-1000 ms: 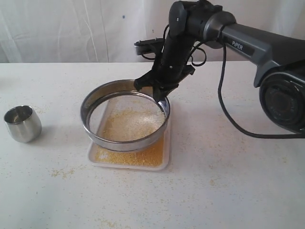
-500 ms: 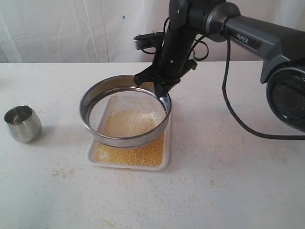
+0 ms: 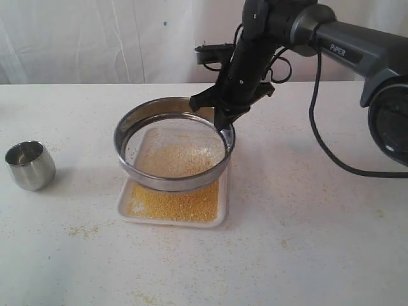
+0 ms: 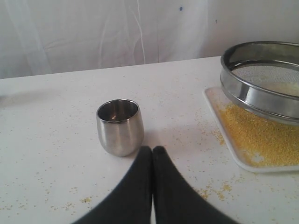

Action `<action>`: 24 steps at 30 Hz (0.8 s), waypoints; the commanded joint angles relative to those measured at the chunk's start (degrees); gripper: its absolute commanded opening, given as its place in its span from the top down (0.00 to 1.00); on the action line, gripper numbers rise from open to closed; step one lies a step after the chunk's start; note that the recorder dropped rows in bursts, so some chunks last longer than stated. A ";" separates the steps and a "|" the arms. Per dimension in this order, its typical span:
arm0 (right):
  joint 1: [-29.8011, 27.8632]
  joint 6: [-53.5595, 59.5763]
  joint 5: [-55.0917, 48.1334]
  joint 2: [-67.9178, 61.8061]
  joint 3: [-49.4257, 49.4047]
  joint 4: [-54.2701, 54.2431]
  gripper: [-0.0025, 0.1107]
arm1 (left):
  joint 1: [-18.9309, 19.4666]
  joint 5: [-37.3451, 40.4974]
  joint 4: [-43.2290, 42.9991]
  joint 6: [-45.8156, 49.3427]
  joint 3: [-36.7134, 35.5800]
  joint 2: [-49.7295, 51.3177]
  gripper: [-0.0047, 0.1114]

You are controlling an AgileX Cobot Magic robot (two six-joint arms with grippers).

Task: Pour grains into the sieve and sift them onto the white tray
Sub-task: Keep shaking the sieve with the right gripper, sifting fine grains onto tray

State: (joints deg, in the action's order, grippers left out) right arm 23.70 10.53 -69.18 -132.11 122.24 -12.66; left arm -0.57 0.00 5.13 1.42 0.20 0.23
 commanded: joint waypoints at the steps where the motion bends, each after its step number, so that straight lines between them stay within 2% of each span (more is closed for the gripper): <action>1: 1.93 1.44 6.85 1.44 0.69 2.03 0.98 | -0.21 -0.36 0.32 0.03 -0.20 -0.23 0.96; 3: 0.58 -14.14 8.99 1.44 2.08 8.60 0.98 | -0.21 -0.36 0.32 0.03 -0.20 -0.23 0.96; 4: 0.04 -14.59 5.59 1.44 2.45 6.31 0.98 | -0.21 -0.36 0.32 0.03 -0.20 -0.23 0.96; 5: -0.09 -10.53 -0.07 1.44 2.33 1.47 0.98 | -0.21 -0.36 0.32 0.03 -0.20 -0.23 0.96; 7: 0.54 0.18 -0.78 1.05 0.55 -6.36 0.98 | -0.21 -0.36 0.32 0.03 -0.20 -0.23 0.96; 9: 1.14 7.29 -0.78 1.19 0.01 -6.66 0.98 | -0.21 -0.36 0.32 0.03 -0.20 -0.23 0.96; 10: 1.25 7.98 3.33 1.19 0.14 -3.21 0.98 | -0.21 -0.36 0.32 0.03 -0.20 -0.23 0.96; 11: 1.11 0.58 9.09 1.19 0.65 3.54 0.98 | -0.21 -0.36 0.32 0.03 -0.20 -0.23 0.96; 12: 0.41 -11.53 11.21 1.19 1.37 9.34 0.98 | -0.21 -0.36 0.32 0.03 -0.20 -0.23 0.96; 13: -0.24 -18.00 9.68 1.19 1.77 10.83 0.98 | -0.21 -0.36 0.32 0.03 -0.20 -0.23 0.96; 14: -0.60 -17.00 4.54 1.19 1.78 6.93 0.98 | -0.21 -0.36 0.32 0.03 -0.20 -0.23 0.96; 15: -0.60 -9.56 -0.78 0.99 1.24 0.53 0.98 | -0.21 -0.36 0.32 0.03 -0.20 -0.23 0.96; 17: 0.38 3.78 -0.78 0.76 -1.02 -7.16 0.98 | -0.21 -0.36 0.32 0.03 -0.20 -0.23 0.96; 18: 0.67 6.98 -0.78 0.76 -1.03 -6.74 0.98 | -0.21 -0.36 0.32 0.03 -0.20 -0.23 0.96; 19: 0.84 7.09 3.47 0.72 -0.64 -4.69 0.98 | -0.21 -0.36 0.32 0.03 -0.20 -0.23 0.96; 20: 0.93 3.03 10.52 0.62 -0.18 -0.51 0.98 | -0.21 -0.36 0.32 0.03 -0.20 -0.23 0.96; 21: 0.53 -6.14 14.73 0.62 0.40 4.01 0.98 | -0.21 -0.36 0.32 0.03 -0.20 -0.23 0.96; 22: 0.01 -12.98 14.82 0.62 0.83 5.59 0.98 | -0.21 -0.36 0.32 0.03 -0.20 -0.23 0.96; 23: -0.53 -15.19 11.21 0.62 1.21 4.35 0.98 | -0.21 -0.36 0.32 0.03 -0.20 -0.23 0.96; 24: -0.82 -11.67 4.59 0.62 1.33 0.19 0.98 | -0.21 -0.36 0.32 0.03 -0.20 -0.23 0.96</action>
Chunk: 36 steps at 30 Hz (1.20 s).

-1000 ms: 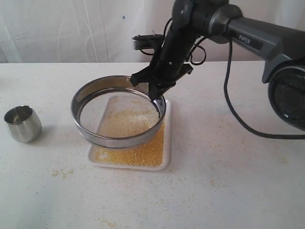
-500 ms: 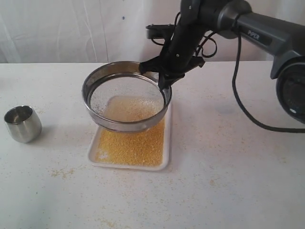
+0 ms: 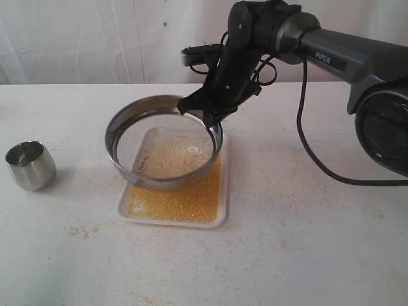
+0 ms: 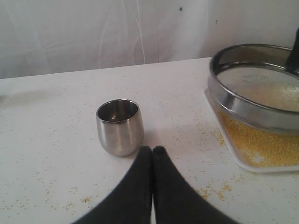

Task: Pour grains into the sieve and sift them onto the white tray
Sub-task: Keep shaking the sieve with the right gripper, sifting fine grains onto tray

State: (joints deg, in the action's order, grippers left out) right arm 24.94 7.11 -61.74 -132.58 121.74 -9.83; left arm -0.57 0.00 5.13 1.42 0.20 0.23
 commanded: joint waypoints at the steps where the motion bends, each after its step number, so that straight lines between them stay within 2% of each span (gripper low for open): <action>1: -1.95 -3.60 -8.22 0.92 1.39 -6.85 0.98 | -0.21 -0.36 0.32 0.03 -0.20 -0.23 0.96; 2: -1.35 3.31 -8.22 0.57 0.46 -10.69 0.98 | -0.21 -0.36 0.32 0.03 -0.20 -0.23 0.96; 4: -0.61 11.08 -8.22 0.46 -0.04 -9.61 0.98 | -0.21 -0.36 0.32 0.03 -0.20 -0.23 0.96; 6: -0.50 3.15 2.84 0.43 0.95 -1.09 0.98 | -0.21 -0.36 0.32 0.03 -0.20 -0.23 0.96; 7: -1.03 -3.09 4.62 0.43 1.69 2.44 0.98 | -0.21 -0.36 0.32 0.03 -0.20 -0.23 0.96; 8: -1.64 -8.96 3.09 0.43 2.39 3.64 0.98 | -0.21 -0.36 0.32 0.03 -0.20 -0.23 0.96; 9: -2.14 -8.79 -1.81 0.43 2.64 1.88 0.98 | -0.21 -0.36 0.32 0.03 -0.20 -0.23 0.96; 10: -2.28 -5.97 -7.75 0.43 2.73 -2.59 0.98 | -0.21 -0.36 0.32 0.03 -0.20 -0.23 0.96; 13: -0.89 6.33 -8.22 0.37 0.40 -10.06 0.98 | -0.21 -0.36 0.32 0.03 -0.20 -0.23 0.96; 14: -0.60 9.27 -5.66 0.37 0.58 -8.45 0.98 | -0.21 -0.36 0.32 0.03 -0.20 -0.23 0.96; 15: -0.43 9.37 2.32 0.37 1.21 -4.26 0.98 | -0.21 -0.36 0.32 0.03 -0.20 -0.23 0.96; 16: -0.66 1.88 7.43 0.37 2.36 0.62 0.98 | -0.21 -0.36 0.32 0.03 -0.20 -0.23 0.96; 17: -1.22 -7.90 7.55 0.24 3.36 2.77 0.98 | -0.21 -0.36 0.32 0.03 -0.20 -0.23 0.96; 18: -1.90 -12.03 3.69 0.24 4.14 2.26 0.98 | -0.21 -0.36 0.32 0.03 -0.20 -0.23 0.96; 19: -2.15 -3.97 -8.22 0.15 3.84 -6.26 0.98 | -0.21 -0.36 0.32 0.03 -0.20 -0.23 0.96; 21: -0.74 9.46 -8.22 0.09 1.47 -9.80 0.98 | -0.21 -0.36 0.32 0.03 -0.20 -0.23 0.96; 22: -0.47 10.57 -4.18 -0.15 1.95 -5.71 0.98 | -0.21 -0.36 0.32 0.03 -0.20 -0.23 0.96; 23: -0.47 7.36 1.39 -0.18 2.57 -2.05 0.98 | -0.21 -0.36 0.32 0.03 -0.20 -0.23 0.96; 24: -0.77 -1.08 3.33 -0.29 3.17 1.56 0.98 | -0.21 -0.36 0.32 0.03 -0.20 -0.23 0.96; 25: -1.44 -8.37 1.22 -0.29 3.84 3.07 0.98 | -0.21 -0.36 0.32 0.03 -0.20 -0.23 0.96; 26: -1.66 -9.71 -2.78 -0.29 3.85 1.66 0.98 | -0.21 -0.36 0.32 0.03 -0.20 -0.23 0.96; 27: -1.80 -6.76 -8.22 -0.29 3.85 -2.23 0.98 | -0.21 -0.36 0.32 0.03 -0.20 -0.23 0.96; 29: -0.80 8.48 -8.22 -0.30 1.51 -9.56 0.98 | -0.21 -0.36 0.32 0.03 -0.20 -0.23 0.96; 30: -0.53 9.92 -1.06 -0.30 2.19 -4.59 0.98 | -0.21 -0.36 0.32 0.03 -0.20 -0.23 0.96; 31: -0.81 3.34 3.24 -0.30 3.11 -0.81 0.98 | -0.21 -0.36 0.32 0.03 -0.20 -0.23 0.96; 32: -1.72 -7.98 2.49 -0.30 4.69 3.52 0.98 | -0.21 -0.36 0.32 0.03 -0.20 -0.23 0.96; 33: -2.30 -9.54 -4.91 -0.17 5.10 1.72 0.98 | -0.21 -0.36 0.32 0.03 -0.20 -0.23 0.96; 35: -1.96 1.67 -8.22 0.42 1.77 -10.11 0.98 | -0.21 -0.36 0.32 0.03 -0.20 -0.23 0.96; 36: -1.32 9.07 -6.93 0.43 0.91 -11.06 0.98 | -0.21 -0.36 0.32 0.03 -0.20 -0.23 0.96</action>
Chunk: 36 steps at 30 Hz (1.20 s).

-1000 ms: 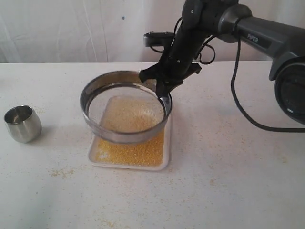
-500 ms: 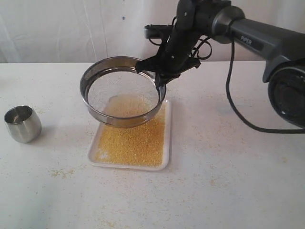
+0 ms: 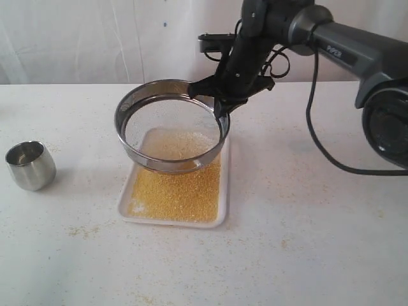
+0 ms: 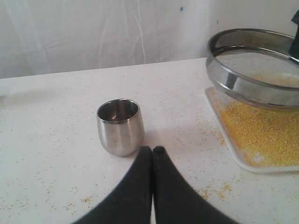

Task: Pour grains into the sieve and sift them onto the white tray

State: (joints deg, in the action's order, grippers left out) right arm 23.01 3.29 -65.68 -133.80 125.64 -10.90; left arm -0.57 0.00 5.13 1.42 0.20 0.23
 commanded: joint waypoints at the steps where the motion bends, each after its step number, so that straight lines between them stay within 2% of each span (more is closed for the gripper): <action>1: 0.60 12.79 4.96 1.65 -2.22 -5.61 0.98 | -0.21 -0.36 0.32 0.03 -0.20 -0.23 0.96; 3: -0.42 -0.56 7.81 1.76 -0.15 -0.30 0.98 | -0.21 -0.36 0.32 0.03 -0.20 -0.23 0.96; 5: -1.39 -3.93 -0.10 1.75 1.06 -1.24 0.98 | -0.21 -0.36 0.32 0.03 -0.20 -0.23 0.96; 6: -1.37 -1.18 -4.15 1.75 0.96 -3.19 0.98 | -0.21 -0.36 0.32 0.03 -0.20 -0.23 0.96; 9: 0.62 17.73 -4.28 0.97 -1.68 -13.87 0.98 | -0.21 -0.36 0.32 0.03 -0.20 -0.23 0.96; 10: 0.62 21.00 -4.28 1.08 -1.68 -10.99 0.98 | -0.21 -0.36 0.32 0.03 -0.20 -0.23 0.96; 11: 0.62 15.89 -1.69 1.09 -1.68 -5.89 0.98 | -0.21 -0.36 0.32 0.03 -0.20 -0.23 0.96; 13: -0.36 -8.98 2.67 1.09 -1.79 5.41 0.98 | -0.21 -0.36 0.32 0.03 -0.20 -0.23 0.96; 14: -0.70 -7.09 1.36 0.98 -1.77 2.38 0.98 | -0.21 -0.36 0.32 0.03 -0.20 -0.23 0.96; 17: 1.11 21.25 -4.28 0.24 -2.11 -20.17 0.98 | -0.21 -0.36 0.32 0.03 -0.20 -0.23 0.96; 18: 2.19 22.97 -4.28 0.50 -2.57 -20.10 0.98 | -0.21 -0.36 0.32 0.03 -0.20 -0.23 0.96; 20: 3.16 19.14 -4.28 0.53 -2.16 -4.90 0.98 | -0.21 -0.36 0.32 0.14 -0.20 -0.23 0.96; 21: 3.12 12.32 -1.08 0.53 -2.16 4.49 0.98 | -0.21 -0.36 0.32 0.14 -0.20 -0.23 0.96; 23: 2.37 -11.96 -0.21 0.30 -2.16 23.63 0.98 | -0.21 -0.36 0.32 0.14 -0.20 -0.23 0.96; 24: 2.01 -16.74 -1.23 0.30 -2.16 24.18 0.98 | -0.21 -0.36 0.32 0.14 -0.20 -0.23 0.96; 25: 1.55 -11.62 -2.80 0.44 -2.16 18.87 0.98 | -0.21 -0.36 0.32 0.14 -0.20 -0.23 0.96; 28: 2.11 15.86 -4.28 0.30 -2.45 -10.53 0.98 | -0.21 -0.36 0.32 0.14 -0.20 -0.23 0.96; 29: 2.59 19.60 -4.28 0.59 -2.56 -15.15 0.98 | -0.21 -0.36 0.32 0.14 -0.20 -0.23 0.96; 30: 3.02 21.12 -4.28 0.85 -2.14 -14.98 0.98 | -0.21 -0.36 0.32 0.14 -0.20 -0.23 0.96; 32: 3.25 18.36 -4.13 1.27 -1.21 -8.03 0.98 | -0.21 -0.36 0.32 0.14 -0.20 -0.23 0.96; 34: 2.45 9.71 0.39 1.37 -0.38 0.68 0.98 | -0.21 -0.36 0.32 0.14 -0.20 -0.23 0.96; 36: 1.22 1.09 0.88 1.37 -0.08 3.72 0.98 | -0.21 -0.36 0.32 0.14 -0.20 -0.23 0.96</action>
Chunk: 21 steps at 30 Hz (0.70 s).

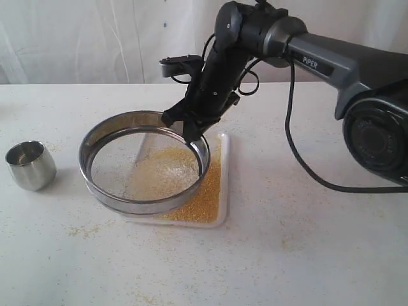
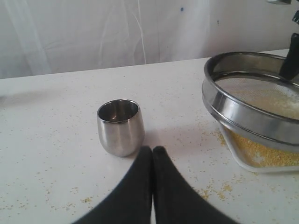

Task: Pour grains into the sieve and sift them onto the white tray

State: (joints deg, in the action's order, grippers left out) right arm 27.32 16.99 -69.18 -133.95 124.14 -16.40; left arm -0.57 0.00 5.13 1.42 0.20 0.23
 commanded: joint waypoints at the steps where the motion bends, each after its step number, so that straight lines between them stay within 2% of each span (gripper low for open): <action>1: -3.78 -13.89 2.69 1.52 1.41 7.26 0.98 | -0.21 -0.36 0.32 0.14 -0.20 -0.23 0.96; 4: -3.25 1.63 -0.78 1.52 0.81 -7.74 0.98 | -0.21 -0.36 0.32 0.14 -0.20 -0.23 0.96; 5: -2.63 2.94 -0.78 2.29 0.09 -8.05 0.98 | -0.21 -0.36 0.32 0.14 -0.20 -0.23 0.96; 7: -1.68 4.27 -0.78 2.65 -0.20 1.56 0.98 | -0.21 -0.36 0.32 0.14 -0.20 -0.23 0.96; 8: -1.68 -0.23 -0.78 2.65 -0.20 7.81 0.98 | -0.21 -0.36 0.32 0.14 -0.20 -0.23 0.96; 10: -2.56 -16.59 0.37 2.54 -0.20 20.15 0.98 | -0.21 -0.36 0.32 0.14 -0.20 -0.23 0.96; 11: -2.96 -18.51 -0.74 2.54 -0.21 19.39 0.98 | -0.21 -0.36 0.32 0.14 -0.20 -0.23 0.96; 13: -3.38 -7.74 -0.78 2.54 -0.21 9.66 0.98 | -0.21 -0.36 0.32 0.14 -0.20 -0.23 0.96; 15: -3.38 -2.79 -0.78 2.82 -1.05 3.27 0.98 | -0.21 -0.36 0.32 0.14 -0.20 -0.23 0.96; 18: -3.38 -2.67 -0.78 2.82 -0.87 4.41 0.98 | -0.21 -0.36 0.32 0.14 -0.20 -0.23 0.96; 21: -4.11 -7.37 -0.78 2.82 -0.87 10.55 0.98 | -0.21 -0.36 0.32 0.14 -0.20 -0.23 0.96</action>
State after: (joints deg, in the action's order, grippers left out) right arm 24.03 12.78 -70.07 -132.41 123.24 -8.71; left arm -0.57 0.00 5.13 1.42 0.20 0.23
